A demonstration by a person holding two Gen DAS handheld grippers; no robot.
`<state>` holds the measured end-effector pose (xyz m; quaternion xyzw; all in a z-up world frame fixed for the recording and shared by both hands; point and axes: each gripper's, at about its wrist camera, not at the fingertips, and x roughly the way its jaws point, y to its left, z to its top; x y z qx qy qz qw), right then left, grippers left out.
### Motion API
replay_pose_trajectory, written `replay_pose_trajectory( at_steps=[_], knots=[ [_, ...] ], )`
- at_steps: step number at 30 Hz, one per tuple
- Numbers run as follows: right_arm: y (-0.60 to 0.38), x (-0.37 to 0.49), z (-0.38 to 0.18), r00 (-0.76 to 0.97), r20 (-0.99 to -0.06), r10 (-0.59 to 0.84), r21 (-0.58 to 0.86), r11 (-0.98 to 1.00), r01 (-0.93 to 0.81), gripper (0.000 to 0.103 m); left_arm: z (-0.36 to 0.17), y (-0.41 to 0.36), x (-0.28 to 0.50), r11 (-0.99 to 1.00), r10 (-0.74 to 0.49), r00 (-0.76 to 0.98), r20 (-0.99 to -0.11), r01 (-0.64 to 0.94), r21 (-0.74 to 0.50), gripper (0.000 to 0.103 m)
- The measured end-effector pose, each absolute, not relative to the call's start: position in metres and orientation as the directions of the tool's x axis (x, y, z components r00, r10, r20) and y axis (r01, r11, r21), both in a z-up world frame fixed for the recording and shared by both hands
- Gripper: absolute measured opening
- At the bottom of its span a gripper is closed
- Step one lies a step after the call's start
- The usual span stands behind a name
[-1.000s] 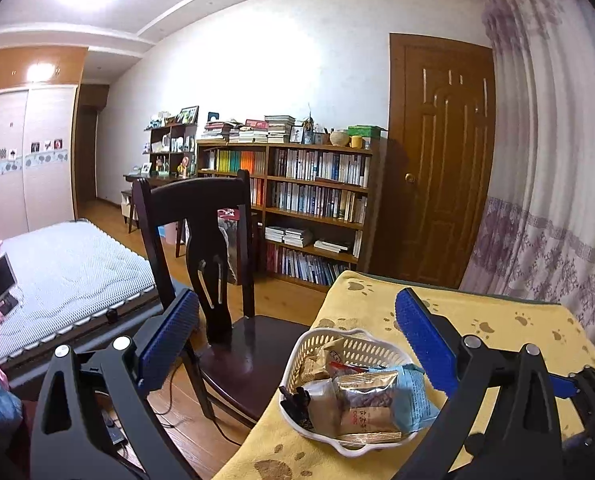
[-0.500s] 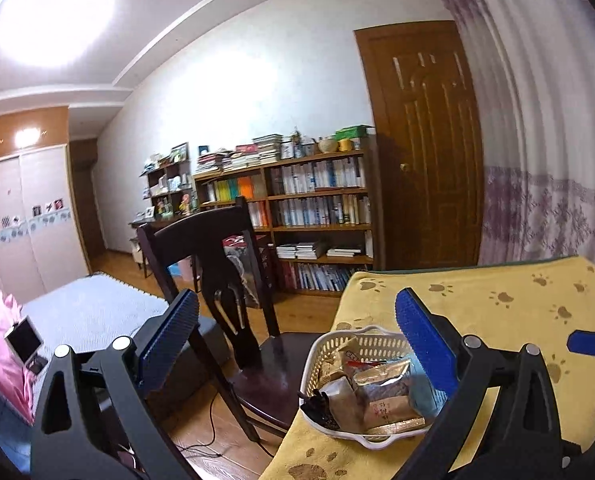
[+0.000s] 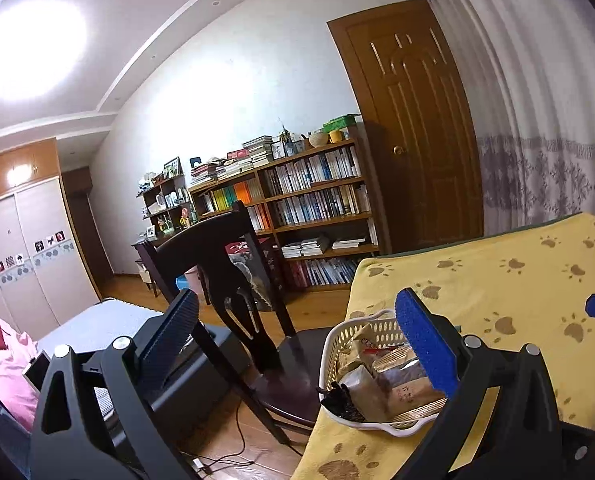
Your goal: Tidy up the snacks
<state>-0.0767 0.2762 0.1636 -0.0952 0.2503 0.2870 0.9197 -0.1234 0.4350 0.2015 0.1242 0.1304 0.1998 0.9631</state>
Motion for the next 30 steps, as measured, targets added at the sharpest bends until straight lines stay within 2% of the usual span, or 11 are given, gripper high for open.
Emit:
replay_pose_trajectory(
  at_steps=[30],
  knots=[
    [0.287, -0.081, 0.154, 0.733, -0.528, 0.428, -0.107, 0.823, -0.558, 0.098, 0.190, 0.424, -0.117, 0.863, 0.420, 0.885, -0.201, -0.321, 0.391, 0.100]
  ],
)
